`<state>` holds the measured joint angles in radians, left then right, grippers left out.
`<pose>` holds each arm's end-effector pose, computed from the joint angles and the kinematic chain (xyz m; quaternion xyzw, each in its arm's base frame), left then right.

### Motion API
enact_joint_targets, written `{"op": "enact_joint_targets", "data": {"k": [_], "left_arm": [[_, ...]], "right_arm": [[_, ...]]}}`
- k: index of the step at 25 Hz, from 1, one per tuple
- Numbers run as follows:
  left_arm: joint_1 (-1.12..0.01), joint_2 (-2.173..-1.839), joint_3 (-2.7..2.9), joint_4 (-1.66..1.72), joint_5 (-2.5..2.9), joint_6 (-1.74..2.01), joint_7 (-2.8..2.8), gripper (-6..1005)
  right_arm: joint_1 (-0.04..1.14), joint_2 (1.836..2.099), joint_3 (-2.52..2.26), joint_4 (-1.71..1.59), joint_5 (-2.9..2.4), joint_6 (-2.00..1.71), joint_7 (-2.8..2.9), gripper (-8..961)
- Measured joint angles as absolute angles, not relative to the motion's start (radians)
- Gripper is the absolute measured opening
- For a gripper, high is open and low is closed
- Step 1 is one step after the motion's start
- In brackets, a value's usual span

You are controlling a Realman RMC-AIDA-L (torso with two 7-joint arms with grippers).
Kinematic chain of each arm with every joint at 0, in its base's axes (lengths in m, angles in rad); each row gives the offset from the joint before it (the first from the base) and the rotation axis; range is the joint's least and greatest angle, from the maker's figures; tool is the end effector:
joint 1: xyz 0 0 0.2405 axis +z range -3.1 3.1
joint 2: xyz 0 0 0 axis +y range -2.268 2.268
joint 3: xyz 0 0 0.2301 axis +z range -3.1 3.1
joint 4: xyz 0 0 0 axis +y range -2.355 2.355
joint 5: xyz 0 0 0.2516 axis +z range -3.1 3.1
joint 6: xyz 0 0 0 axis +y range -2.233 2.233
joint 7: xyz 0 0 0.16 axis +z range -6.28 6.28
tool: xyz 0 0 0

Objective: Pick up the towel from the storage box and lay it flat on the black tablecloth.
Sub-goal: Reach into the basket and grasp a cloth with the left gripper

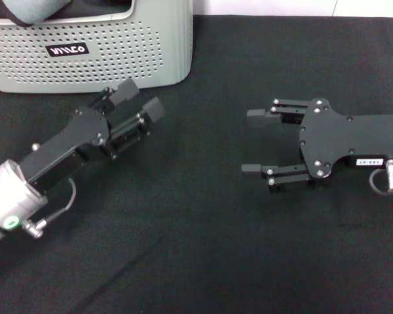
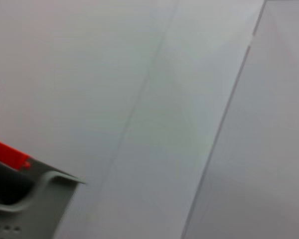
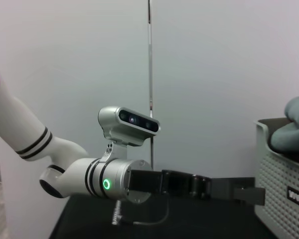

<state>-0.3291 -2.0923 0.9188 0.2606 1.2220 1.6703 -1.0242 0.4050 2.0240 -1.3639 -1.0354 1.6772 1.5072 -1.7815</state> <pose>-0.2821 0.2874 -0.0241 -0.7933 -0.2598 -0.5008 0.2289 0.1422 0.3454 -0.0089 -0.9558 -0.0044 0.2888 0.0540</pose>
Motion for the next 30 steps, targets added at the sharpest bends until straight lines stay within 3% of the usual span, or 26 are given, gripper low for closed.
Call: {"op": "enact_joint_targets", "data": {"k": [8, 18, 30], "left_arm": [[-0.366, -2.086, 0.919, 0.265, 1.068, 1.57, -1.072, 798], [-0.349, -2.033, 0.887, 0.29, 0.999, 1.506, -1.095, 783], [-0.333, -2.012, 0.815, 0.294, 1.0, 1.423, -1.091, 765]], "right_arm": [[0.399, 2.022, -1.326, -1.02, 1.684, 1.486, -1.823, 800], [0.405, 2.02, -1.265, -1.008, 1.688, 1.486, -1.842, 799], [0.424, 2.018, -1.247, -1.008, 1.688, 1.486, -1.844, 799]]}}
